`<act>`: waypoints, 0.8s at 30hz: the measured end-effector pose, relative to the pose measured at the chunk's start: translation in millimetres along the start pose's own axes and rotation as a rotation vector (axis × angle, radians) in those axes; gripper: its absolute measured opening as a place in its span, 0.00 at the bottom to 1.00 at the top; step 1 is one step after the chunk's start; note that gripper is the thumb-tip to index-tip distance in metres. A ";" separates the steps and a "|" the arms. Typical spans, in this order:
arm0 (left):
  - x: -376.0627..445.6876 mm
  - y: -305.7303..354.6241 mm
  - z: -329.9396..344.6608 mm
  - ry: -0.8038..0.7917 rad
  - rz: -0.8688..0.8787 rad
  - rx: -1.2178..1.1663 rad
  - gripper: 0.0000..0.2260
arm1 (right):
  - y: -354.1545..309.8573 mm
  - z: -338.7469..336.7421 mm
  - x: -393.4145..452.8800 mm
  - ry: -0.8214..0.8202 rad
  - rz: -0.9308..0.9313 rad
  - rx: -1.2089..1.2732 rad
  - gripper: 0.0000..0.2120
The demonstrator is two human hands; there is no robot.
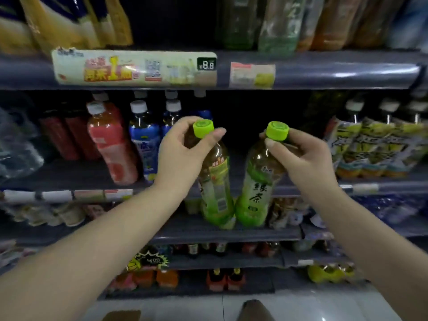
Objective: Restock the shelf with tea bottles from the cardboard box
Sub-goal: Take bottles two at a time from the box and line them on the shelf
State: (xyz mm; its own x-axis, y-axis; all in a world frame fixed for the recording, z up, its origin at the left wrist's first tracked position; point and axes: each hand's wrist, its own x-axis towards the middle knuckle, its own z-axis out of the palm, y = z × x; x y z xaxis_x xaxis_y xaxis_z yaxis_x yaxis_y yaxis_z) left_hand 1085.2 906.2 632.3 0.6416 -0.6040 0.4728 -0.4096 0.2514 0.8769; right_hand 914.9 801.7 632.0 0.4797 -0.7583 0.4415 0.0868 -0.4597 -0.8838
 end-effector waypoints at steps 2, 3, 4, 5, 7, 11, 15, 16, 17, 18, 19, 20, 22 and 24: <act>3.5 -7.5 20.3 0.023 -0.013 0.002 0.08 | 13.1 -9.2 9.2 0.026 0.017 -0.011 0.14; 8.1 -10.0 29.7 0.035 -0.012 0.012 0.08 | 19.3 -13.6 16.1 0.040 0.009 -0.014 0.12; 13.8 -11.9 38.3 0.050 -0.012 0.016 0.09 | 24.8 -17.8 24.0 0.049 -0.010 -0.021 0.11; 19.7 -14.1 45.9 0.068 -0.014 0.005 0.10 | 29.8 -21.3 31.7 0.053 -0.028 -0.027 0.10; 31.8 -19.3 59.4 0.116 -0.022 -0.019 0.12 | 39.1 -26.6 47.4 0.050 -0.049 -0.020 0.10; 56.3 -26.0 83.6 0.203 -0.062 -0.006 0.11 | 52.0 -28.6 78.5 0.053 -0.107 -0.075 0.11; 76.9 -22.6 101.7 0.249 -0.004 0.031 0.17 | 65.6 -28.0 106.6 0.087 -0.143 -0.068 0.07; 80.8 -23.0 106.1 0.253 0.015 0.071 0.19 | 69.7 -28.7 113.8 0.092 -0.146 -0.080 0.07; 83.9 -25.8 109.6 0.257 0.026 0.103 0.20 | 74.2 -28.4 119.7 0.091 -0.141 -0.089 0.07; 87.3 -30.6 112.4 0.262 0.034 0.121 0.21 | 78.7 -27.2 125.7 0.088 -0.129 -0.091 0.07; 91.6 -37.3 114.6 0.270 0.037 0.134 0.21 | 82.6 -25.3 131.4 0.084 -0.107 -0.075 0.06; 95.5 -43.8 116.7 0.280 0.036 0.160 0.22 | 86.2 -23.3 136.6 0.076 -0.078 -0.052 0.06; 104.1 -56.2 121.1 0.302 0.029 0.221 0.22 | 93.8 -19.8 144.9 0.057 -0.055 -0.052 0.08; 111.7 -63.1 124.7 0.313 -0.001 0.224 0.22 | 100.3 -16.4 151.8 0.032 -0.043 -0.091 0.10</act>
State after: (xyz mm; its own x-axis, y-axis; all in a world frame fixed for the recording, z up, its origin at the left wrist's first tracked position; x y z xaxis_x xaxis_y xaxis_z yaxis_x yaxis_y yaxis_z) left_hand 1101.9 728.6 619.0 0.7948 -0.3351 0.5059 -0.5183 0.0586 0.8532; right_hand 982.1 632.9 612.9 0.4485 -0.7510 0.4846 0.0258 -0.5311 -0.8469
